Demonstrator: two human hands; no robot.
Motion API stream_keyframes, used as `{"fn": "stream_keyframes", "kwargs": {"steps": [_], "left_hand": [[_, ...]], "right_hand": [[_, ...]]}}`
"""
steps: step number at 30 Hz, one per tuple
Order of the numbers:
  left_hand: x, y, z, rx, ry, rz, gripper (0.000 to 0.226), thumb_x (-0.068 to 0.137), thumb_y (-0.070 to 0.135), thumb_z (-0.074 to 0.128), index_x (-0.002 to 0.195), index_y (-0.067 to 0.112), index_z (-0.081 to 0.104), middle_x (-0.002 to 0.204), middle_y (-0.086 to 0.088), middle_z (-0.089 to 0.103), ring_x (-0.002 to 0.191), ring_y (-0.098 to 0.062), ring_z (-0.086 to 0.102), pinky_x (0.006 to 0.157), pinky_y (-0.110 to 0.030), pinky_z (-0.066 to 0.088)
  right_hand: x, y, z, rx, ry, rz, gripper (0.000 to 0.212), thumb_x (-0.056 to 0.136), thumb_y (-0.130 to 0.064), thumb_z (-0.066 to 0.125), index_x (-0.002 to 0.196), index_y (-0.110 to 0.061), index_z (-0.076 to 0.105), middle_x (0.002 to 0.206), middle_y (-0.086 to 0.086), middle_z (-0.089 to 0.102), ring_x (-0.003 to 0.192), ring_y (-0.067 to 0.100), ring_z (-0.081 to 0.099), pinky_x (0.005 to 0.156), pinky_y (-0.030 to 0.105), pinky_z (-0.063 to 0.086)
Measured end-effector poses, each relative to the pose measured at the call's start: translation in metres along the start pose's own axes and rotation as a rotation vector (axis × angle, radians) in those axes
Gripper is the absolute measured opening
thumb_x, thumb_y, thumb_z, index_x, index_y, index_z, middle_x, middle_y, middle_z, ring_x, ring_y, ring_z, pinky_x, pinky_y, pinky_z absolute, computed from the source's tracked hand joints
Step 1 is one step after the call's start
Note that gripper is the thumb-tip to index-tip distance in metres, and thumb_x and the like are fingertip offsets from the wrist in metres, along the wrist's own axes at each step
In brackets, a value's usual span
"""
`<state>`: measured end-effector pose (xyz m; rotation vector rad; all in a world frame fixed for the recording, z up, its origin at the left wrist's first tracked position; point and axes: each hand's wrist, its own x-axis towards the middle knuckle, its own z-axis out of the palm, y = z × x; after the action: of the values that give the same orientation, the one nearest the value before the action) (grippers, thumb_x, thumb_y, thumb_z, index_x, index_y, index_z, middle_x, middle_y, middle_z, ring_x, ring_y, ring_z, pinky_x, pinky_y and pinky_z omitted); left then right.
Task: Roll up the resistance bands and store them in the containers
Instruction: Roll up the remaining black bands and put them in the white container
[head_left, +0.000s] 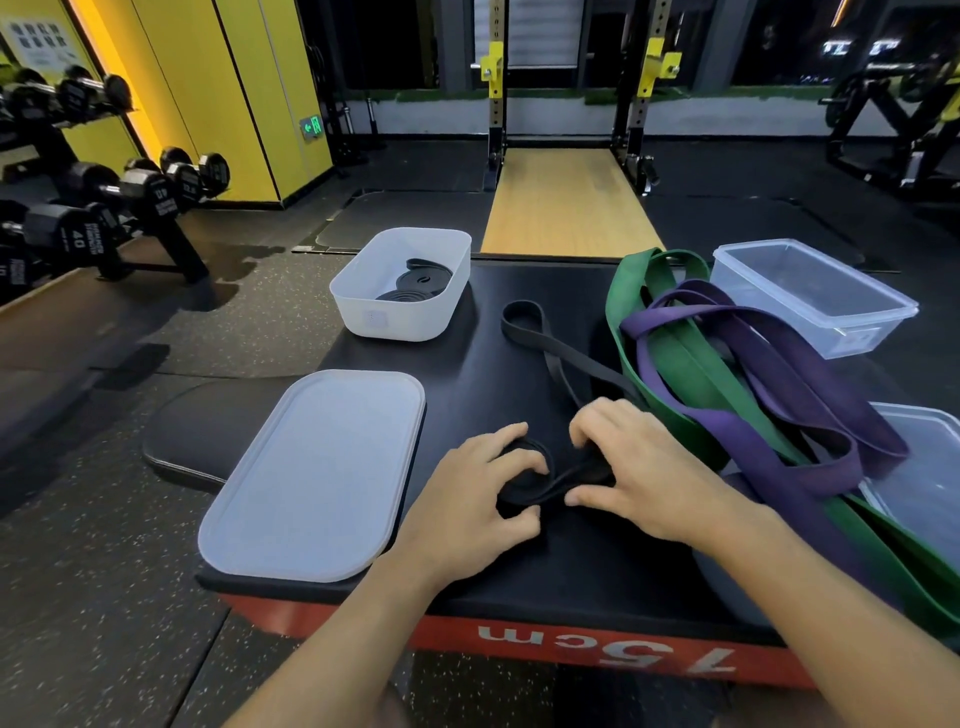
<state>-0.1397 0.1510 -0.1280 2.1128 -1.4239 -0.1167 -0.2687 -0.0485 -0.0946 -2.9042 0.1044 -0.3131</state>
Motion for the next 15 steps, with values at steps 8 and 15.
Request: {"fn": "stream_keyframes", "kwargs": {"steps": [8, 15], "left_hand": [[0.001, -0.001, 0.006, 0.069, 0.037, 0.039, 0.035, 0.080, 0.039, 0.052, 0.115, 0.034, 0.056, 0.150, 0.017, 0.044, 0.149, -0.008, 0.023, 0.121, -0.031, 0.026], [0.000, 0.002, 0.005, 0.178, 0.001, 0.036, 0.030, 0.084, 0.027, 0.050, 0.114, 0.033, 0.049, 0.157, 0.019, 0.034, 0.144, -0.011, 0.018, 0.116, -0.029, 0.015]], "right_hand": [[-0.011, -0.008, 0.014, -0.175, 0.085, -0.056, 0.019, 0.088, -0.050, 0.065, 0.090, -0.031, 0.064, 0.088, -0.014, 0.051, 0.082, 0.012, 0.048, 0.070, 0.034, 0.046], [-0.022, -0.017, 0.021, -0.336, 0.155, -0.094, 0.012, 0.091, -0.035, 0.067, 0.089, -0.028, 0.058, 0.083, -0.010, 0.053, 0.075, 0.018, 0.053, 0.065, 0.033, 0.043]]}}
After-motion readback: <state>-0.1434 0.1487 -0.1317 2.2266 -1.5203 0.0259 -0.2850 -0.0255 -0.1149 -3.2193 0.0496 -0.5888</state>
